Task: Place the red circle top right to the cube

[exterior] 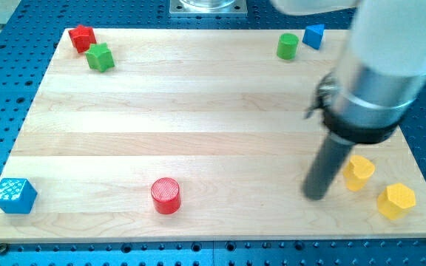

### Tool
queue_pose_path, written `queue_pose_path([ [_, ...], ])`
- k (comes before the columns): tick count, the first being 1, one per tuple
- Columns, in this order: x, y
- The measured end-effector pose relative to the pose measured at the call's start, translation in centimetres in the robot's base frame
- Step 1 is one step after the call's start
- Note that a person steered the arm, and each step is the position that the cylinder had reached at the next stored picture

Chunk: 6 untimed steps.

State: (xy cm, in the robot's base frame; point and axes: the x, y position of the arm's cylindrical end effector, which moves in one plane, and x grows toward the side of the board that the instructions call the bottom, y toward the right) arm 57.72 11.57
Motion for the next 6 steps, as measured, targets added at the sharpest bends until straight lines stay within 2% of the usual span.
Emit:
queue_pose_path([
  [1, 2.8, -7.2],
  [3, 2.4, -15.5],
  [5, -0.9, -20.1],
  [6, -1.1, -19.4],
])
